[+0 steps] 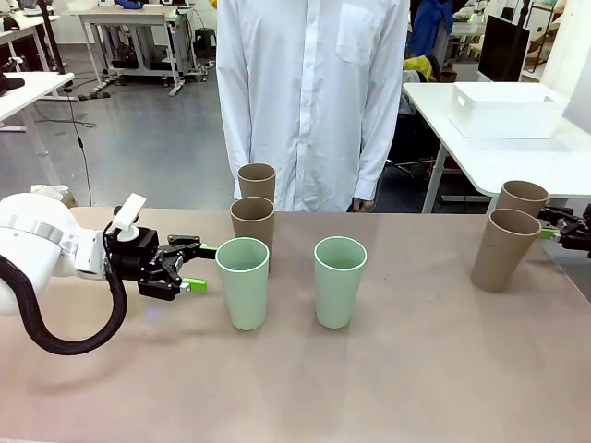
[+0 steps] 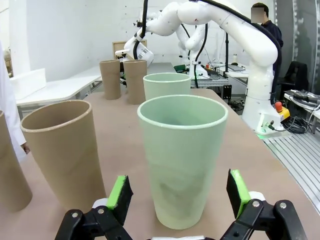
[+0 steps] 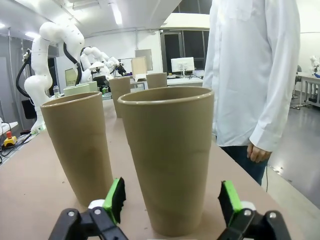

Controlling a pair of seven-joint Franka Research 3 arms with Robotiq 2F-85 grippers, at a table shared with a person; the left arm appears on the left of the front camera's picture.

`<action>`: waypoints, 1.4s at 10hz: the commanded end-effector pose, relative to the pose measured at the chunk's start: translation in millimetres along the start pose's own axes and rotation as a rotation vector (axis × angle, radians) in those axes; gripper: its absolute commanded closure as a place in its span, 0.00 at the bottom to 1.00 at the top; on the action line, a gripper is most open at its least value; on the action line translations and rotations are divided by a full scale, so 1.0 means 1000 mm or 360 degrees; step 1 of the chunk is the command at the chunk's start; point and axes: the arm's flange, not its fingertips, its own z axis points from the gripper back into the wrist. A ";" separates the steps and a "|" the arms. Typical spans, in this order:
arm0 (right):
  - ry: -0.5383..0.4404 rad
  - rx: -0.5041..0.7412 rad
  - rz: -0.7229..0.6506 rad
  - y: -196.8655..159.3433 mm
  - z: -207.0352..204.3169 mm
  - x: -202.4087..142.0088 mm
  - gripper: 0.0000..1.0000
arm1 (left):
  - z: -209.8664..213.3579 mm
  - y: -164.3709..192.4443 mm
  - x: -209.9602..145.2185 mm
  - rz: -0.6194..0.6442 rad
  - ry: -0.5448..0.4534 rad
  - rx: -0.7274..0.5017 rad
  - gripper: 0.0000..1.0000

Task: Stack the cups and store them in the basket.
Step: Pick up two Reusable plastic cups , one in each hand.

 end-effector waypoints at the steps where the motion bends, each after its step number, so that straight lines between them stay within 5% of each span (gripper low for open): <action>1: -0.0018 -0.0030 0.0008 -0.002 -0.001 0.005 0.00 | -0.015 0.006 -0.029 -0.0049 0.0027 -0.0039 0.00; 14: 0.0006 -0.0043 -0.0053 -0.002 -0.021 0.006 0.00 | -0.047 0.009 -0.039 -0.0028 -0.0023 -0.0239 0.00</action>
